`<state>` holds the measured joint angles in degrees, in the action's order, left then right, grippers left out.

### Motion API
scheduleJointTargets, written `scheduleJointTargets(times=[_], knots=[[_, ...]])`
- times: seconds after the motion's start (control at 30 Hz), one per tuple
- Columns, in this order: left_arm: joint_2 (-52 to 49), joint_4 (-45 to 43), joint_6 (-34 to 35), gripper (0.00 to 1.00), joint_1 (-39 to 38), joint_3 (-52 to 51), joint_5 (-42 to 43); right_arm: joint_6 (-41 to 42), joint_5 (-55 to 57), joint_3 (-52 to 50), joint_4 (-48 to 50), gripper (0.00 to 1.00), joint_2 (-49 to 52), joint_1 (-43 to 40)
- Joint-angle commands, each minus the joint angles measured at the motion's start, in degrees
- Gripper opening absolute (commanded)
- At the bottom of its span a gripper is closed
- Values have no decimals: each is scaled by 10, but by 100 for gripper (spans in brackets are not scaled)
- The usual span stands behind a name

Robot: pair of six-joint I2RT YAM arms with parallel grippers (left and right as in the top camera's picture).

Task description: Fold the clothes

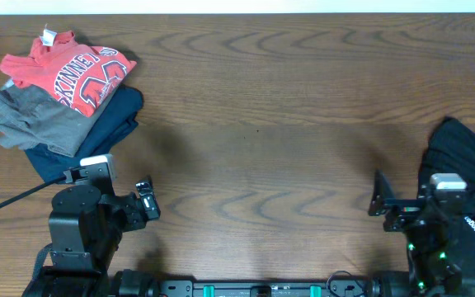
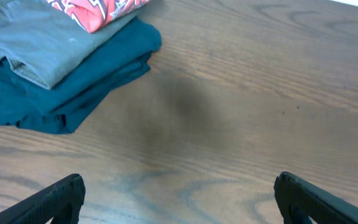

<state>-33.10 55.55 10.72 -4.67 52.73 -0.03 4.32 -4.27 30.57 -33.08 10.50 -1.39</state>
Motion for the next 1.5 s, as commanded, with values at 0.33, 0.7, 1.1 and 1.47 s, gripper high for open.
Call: scheduleJointTargets(times=[0.33, 0.7, 1.1, 1.47], knots=[[2, 2, 7, 98, 1, 0, -5, -47, -71, -243, 336, 99, -102, 38], [2, 2, 7, 98, 1, 0, -5, -93, -82, -303, 297, 99, -102, 52], [2, 2, 7, 98, 1, 0, -5, -82, -81, -303, 299, 99, -102, 52], [2, 2, 7, 98, 1, 0, -5, -82, -81, -303, 299, 99, -102, 52]])
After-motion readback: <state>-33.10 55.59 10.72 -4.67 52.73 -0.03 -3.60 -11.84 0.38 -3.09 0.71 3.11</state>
